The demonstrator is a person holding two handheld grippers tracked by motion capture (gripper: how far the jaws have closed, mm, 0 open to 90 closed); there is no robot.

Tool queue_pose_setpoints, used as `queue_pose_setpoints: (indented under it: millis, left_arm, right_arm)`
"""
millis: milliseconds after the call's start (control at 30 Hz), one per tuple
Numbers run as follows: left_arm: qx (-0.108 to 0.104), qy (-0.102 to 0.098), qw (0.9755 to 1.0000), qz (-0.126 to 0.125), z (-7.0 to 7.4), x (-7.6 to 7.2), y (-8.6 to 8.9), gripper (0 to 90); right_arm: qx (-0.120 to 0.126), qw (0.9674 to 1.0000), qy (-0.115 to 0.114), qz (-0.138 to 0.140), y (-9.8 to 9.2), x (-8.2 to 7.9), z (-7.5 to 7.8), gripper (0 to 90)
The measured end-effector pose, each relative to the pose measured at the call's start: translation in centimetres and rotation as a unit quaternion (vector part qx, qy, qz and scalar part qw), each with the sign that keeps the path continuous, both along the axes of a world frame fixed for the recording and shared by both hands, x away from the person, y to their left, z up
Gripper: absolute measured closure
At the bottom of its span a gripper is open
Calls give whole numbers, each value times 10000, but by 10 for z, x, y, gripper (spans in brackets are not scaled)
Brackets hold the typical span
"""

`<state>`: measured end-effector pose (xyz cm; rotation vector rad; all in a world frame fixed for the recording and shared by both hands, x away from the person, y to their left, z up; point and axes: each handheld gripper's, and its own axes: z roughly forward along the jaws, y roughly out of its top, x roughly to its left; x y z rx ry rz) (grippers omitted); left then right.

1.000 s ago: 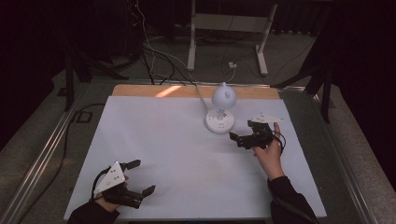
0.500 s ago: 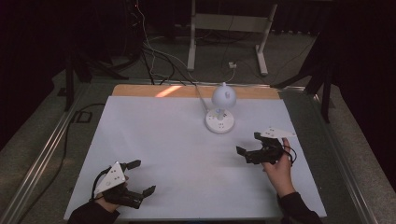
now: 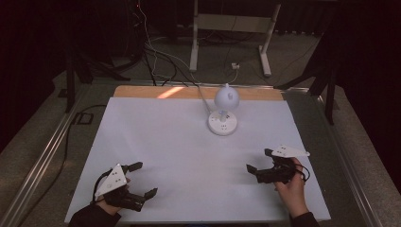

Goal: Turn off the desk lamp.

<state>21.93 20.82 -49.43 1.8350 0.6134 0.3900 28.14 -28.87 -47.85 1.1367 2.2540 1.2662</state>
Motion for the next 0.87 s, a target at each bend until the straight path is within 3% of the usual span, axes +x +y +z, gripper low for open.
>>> queue_pose_setpoints:
  millis: [67,300,500,867]
  left_arm:
    - [-22,-3,10000,-1,0,0,0,5]
    - [-15,1,10000,-4,0,0,0,5]
    - [-5,7,10000,-11,0,-1,-1,5]
    - [3,9,10000,-10,0,0,-1,5]
  right_arm:
    - [-67,10000,26,-6,-3,-5,-3,0]
    - [58,10000,0,6,-15,-24,-11,0]
    - [-111,9999,6,78,-22,-35,-20,0]
    - [-123,9997,12,227,-25,-35,-25,0]
